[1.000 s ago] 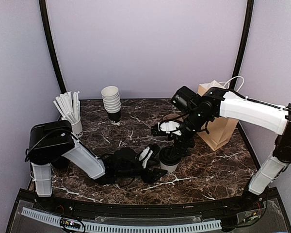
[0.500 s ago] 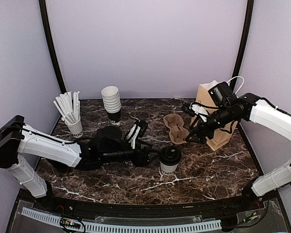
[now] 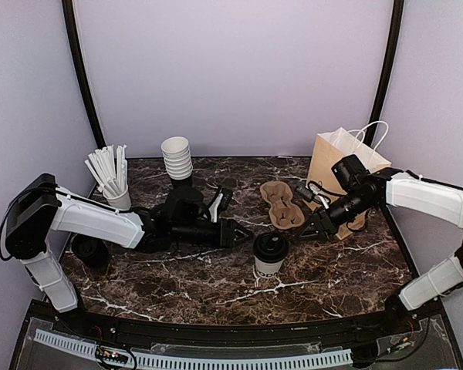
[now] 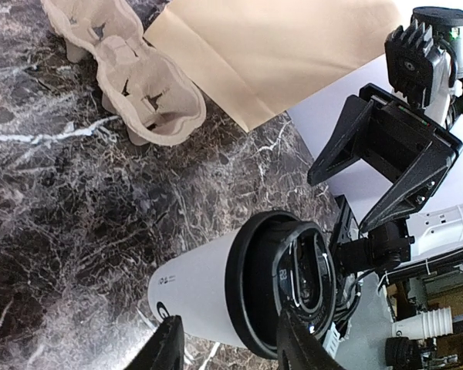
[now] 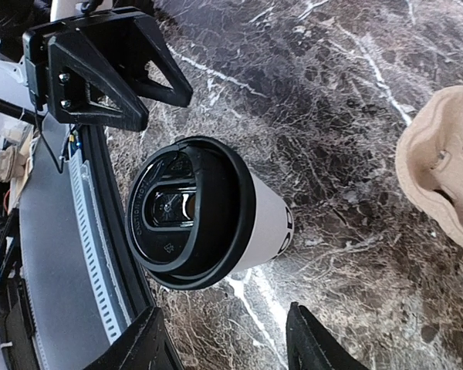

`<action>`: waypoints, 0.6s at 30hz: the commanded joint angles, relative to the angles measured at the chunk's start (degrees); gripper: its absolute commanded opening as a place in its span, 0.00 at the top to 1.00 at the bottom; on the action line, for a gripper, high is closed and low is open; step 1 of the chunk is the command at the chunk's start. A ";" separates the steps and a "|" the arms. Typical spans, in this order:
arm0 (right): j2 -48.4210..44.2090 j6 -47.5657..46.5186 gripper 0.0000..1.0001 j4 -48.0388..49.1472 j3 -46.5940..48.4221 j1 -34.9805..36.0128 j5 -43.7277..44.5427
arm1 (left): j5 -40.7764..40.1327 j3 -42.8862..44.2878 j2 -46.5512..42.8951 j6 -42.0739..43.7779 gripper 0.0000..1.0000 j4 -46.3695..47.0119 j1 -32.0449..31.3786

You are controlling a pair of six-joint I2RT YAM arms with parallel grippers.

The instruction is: Pack the takeout coffee

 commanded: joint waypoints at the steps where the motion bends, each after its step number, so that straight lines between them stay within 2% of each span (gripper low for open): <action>1: 3.11 0.82 0.47 1.64 -0.38 -0.39 -6.47 | 4.10 1.46 0.67 -3.46 0.57 -0.36 -0.22; 6: 6.52 0.80 0.51 1.69 0.27 -0.40 -8.99 | 4.30 1.20 1.54 -4.34 0.58 0.63 -0.28; 18: 8.96 1.07 0.52 2.13 0.37 -0.40 -10.34 | 6.03 3.08 5.42 -4.92 0.60 2.85 -0.27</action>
